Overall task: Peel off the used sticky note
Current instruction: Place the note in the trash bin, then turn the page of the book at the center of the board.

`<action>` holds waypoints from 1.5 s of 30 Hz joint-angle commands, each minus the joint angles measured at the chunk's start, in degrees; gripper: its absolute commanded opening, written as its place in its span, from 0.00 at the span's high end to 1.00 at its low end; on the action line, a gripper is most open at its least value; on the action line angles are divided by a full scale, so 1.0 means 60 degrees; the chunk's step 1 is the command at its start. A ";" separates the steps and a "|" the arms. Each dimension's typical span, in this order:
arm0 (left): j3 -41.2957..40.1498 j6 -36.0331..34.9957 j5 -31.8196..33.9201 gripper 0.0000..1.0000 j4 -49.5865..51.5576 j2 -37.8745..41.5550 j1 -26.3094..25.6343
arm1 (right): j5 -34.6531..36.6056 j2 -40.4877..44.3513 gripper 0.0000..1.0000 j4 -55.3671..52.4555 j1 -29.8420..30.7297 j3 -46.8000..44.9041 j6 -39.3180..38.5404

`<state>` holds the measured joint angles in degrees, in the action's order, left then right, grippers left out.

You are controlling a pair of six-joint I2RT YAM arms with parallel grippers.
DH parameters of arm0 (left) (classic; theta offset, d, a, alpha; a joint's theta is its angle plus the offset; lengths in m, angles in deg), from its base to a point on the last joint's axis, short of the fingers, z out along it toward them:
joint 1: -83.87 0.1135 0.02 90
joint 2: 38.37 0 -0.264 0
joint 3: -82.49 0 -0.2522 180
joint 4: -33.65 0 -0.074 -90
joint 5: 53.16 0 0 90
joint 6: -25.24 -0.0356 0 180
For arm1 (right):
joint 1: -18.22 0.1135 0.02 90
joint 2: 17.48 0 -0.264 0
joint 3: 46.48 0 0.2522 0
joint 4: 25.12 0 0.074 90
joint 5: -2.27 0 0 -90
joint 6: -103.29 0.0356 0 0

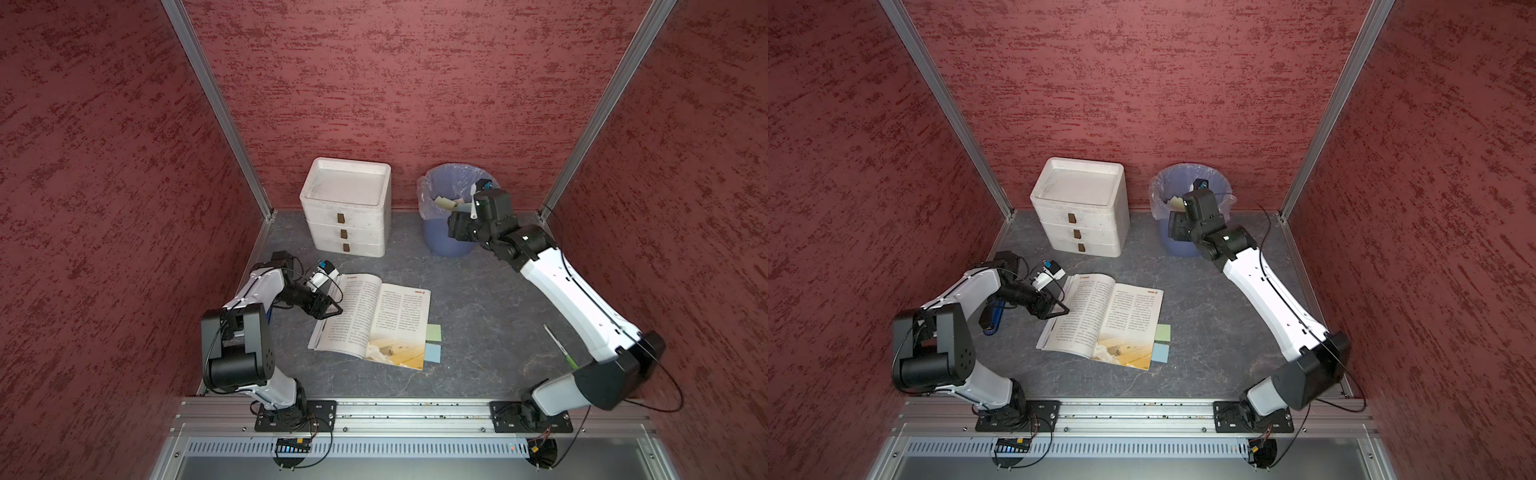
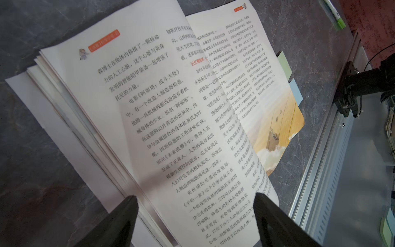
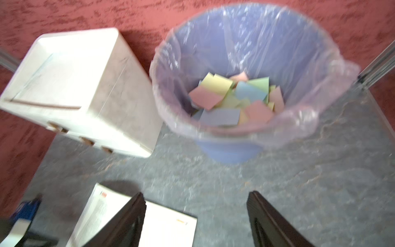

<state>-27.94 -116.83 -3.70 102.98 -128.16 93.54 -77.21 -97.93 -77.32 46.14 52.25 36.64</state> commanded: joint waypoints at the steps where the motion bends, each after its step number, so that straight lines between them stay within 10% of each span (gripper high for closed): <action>1: -0.0413 0.0079 0.0454 0.16 -0.0489 -0.0116 -0.0031 | -0.1230 0.0927 0.20 0.1323 0.0437 -0.2250 0.1297; 15: -0.1814 0.0373 0.1836 0.41 -0.1348 -0.0012 -0.0804 | -0.1940 0.2032 0.22 0.5291 0.3160 -0.8164 0.4851; 28: -0.2175 0.0455 0.2456 0.48 -0.1254 0.0010 -0.1385 | -0.2259 -0.0112 0.22 0.7938 0.4035 -0.8870 0.5564; 45: -0.1984 0.0544 0.2435 0.50 -0.1176 -0.0094 -0.1432 | -0.1633 0.0539 0.20 0.7266 0.3894 -0.9316 0.5337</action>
<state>-39.15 -114.28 9.09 94.89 -126.96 85.54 -88.09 -93.95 -33.30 69.83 -2.93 69.36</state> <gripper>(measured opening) 0.505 0.800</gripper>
